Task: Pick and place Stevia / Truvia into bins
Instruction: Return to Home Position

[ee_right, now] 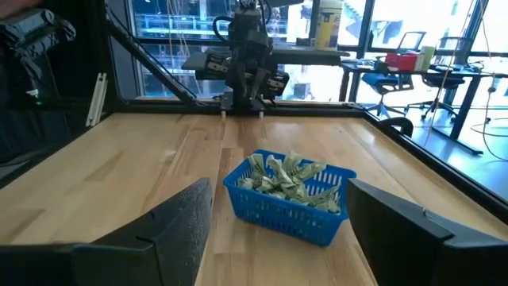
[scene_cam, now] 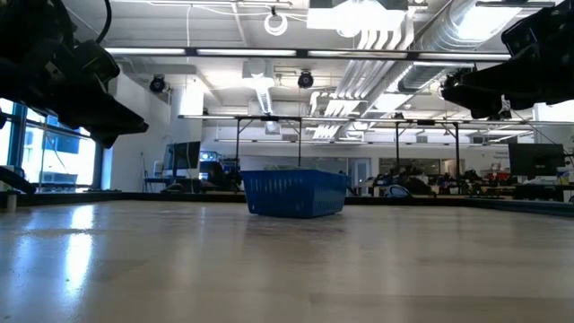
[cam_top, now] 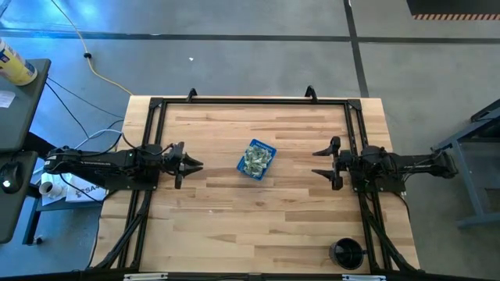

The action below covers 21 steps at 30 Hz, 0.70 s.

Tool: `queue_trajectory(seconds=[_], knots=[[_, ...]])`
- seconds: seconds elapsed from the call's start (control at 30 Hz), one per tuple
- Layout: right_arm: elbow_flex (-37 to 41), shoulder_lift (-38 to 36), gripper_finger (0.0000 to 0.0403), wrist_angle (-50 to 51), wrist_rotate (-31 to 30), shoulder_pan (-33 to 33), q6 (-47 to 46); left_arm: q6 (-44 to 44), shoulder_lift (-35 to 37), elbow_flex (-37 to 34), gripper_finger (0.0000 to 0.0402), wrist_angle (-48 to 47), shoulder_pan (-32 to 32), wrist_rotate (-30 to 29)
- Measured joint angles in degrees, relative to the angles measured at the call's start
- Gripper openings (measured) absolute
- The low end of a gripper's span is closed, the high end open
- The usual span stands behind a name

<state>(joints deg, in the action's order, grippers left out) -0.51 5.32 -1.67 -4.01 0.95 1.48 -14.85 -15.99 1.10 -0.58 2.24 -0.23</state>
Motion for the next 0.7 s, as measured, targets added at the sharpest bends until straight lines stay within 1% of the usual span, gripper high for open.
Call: queue_trajectory(seconds=[0.13,0.2,0.27,0.33,0.43,0.7], knots=[[0.0,0.0,0.0277,0.0,0.0,0.0,0.0,0.0,0.1,0.0,0.0111,0.0,0.0,0.0],[0.0,0.0,0.0277,0.1,0.0,0.0,0.0,-0.1,1.9,-0.2,0.0111,0.4,-2.1,-0.4],[0.0,0.0,0.0277,0.1,0.0,0.0,0.0,0.0,5.6,-0.2,0.0111,1.0,-2.6,1.1],[0.0,0.0,0.0277,0.1,0.0,0.0,0.0,0.0,10.7,-0.3,0.0111,1.0,-2.6,1.1],[0.0,0.0,0.0277,0.1,0.0,0.0,0.0,0.0,16.1,-0.3,0.0111,0.9,-1.8,1.1],[0.0,-0.1,0.0277,0.1,0.1,0.0,0.0,0.0,15.7,-0.3,0.0111,1.4,-1.1,1.1]])
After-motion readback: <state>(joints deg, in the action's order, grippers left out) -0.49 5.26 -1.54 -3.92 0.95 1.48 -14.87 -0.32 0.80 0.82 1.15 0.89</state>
